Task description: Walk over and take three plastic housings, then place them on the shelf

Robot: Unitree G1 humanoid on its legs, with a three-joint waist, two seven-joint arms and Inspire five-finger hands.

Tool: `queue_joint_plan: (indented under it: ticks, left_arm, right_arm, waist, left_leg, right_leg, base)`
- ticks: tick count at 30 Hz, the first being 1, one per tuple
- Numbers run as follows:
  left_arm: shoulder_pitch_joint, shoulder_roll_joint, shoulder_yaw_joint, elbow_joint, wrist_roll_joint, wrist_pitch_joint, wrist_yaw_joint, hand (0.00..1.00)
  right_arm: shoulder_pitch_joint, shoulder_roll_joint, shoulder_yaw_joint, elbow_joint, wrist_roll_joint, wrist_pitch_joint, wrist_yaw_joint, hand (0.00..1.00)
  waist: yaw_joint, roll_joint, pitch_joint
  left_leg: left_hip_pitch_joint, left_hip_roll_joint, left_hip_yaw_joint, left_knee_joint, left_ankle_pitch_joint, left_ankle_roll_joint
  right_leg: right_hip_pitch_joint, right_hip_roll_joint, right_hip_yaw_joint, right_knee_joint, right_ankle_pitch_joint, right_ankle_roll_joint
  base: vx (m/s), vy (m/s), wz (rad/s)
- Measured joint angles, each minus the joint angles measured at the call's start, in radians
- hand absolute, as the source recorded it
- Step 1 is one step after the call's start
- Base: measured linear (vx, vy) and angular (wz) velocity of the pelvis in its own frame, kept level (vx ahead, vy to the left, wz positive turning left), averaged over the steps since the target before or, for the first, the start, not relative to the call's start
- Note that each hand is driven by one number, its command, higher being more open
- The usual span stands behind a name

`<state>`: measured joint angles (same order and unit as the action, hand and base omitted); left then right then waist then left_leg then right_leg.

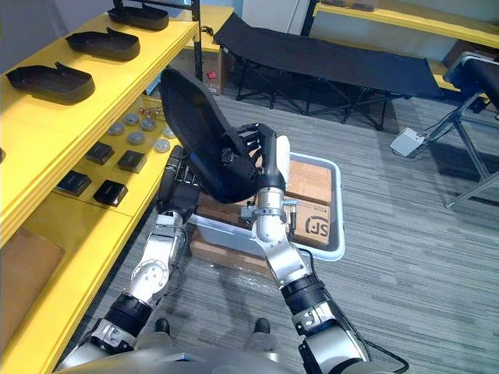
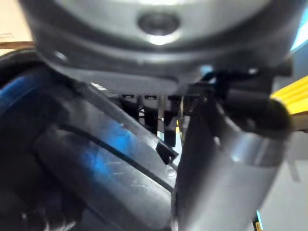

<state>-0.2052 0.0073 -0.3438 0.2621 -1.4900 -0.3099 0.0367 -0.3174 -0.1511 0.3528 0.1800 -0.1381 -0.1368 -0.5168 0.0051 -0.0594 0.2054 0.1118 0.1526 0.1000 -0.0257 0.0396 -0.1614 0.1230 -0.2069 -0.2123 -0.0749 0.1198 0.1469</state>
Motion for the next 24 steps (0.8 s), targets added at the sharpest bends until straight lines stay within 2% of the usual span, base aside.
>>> queue_joint_plan:
  ticks: [8, 19, 20, 24]
  left_arm:
    - [0.0, 0.004, 0.023, -0.005, 0.048, -0.038, -0.001, 0.0]
    - [0.0, 0.005, 0.022, -0.009, 0.169, -0.038, -0.002, 0.0]
    - [0.0, 0.006, 0.022, -0.009, 0.178, -0.038, -0.003, 0.0]
    - [0.0, 0.014, 0.022, -0.012, 0.258, -0.038, -0.003, 0.0]
  right_arm:
    - [0.052, 0.008, 0.06, -0.089, 0.004, -0.01, 0.026, 0.0]
    - [0.084, 0.007, 0.05, -0.097, 0.008, -0.024, 0.027, 0.0]
    - [0.088, 0.007, 0.05, -0.098, 0.008, -0.028, 0.027, 1.0]
    - [0.106, 0.006, 0.048, -0.098, 0.037, -0.038, 0.041, 1.0]
  waist:
    - [-0.007, -0.021, -0.014]
    - [-0.013, -0.021, -0.014]
    - [-0.013, -0.021, -0.014]
    - [-0.013, -0.02, -0.014]
  left_leg:
    - [-0.015, 0.0, 0.006, 0.031, -0.015, 0.009]
    - [-0.017, 0.002, 0.013, 0.061, -0.039, 0.008]
    - [-0.017, 0.002, 0.013, 0.061, -0.039, 0.007]
    - [-0.02, 0.002, 0.013, 0.06, -0.04, 0.007]
  right_leg:
    - [0.0, 0.0, 0.006, -0.001, -0.001, -0.001]
    - [-0.001, -0.001, 0.015, -0.001, -0.001, -0.001]
    - [-0.002, -0.002, 0.015, -0.001, -0.001, -0.001]
    - [-0.003, -0.002, 0.015, -0.001, -0.001, -0.002]
  base:
    - [0.01, 0.004, -0.02]
    - [-0.01, 0.002, -0.02]
    - [0.0, 0.0, 0.0]
    - [0.0, 0.0, 0.0]
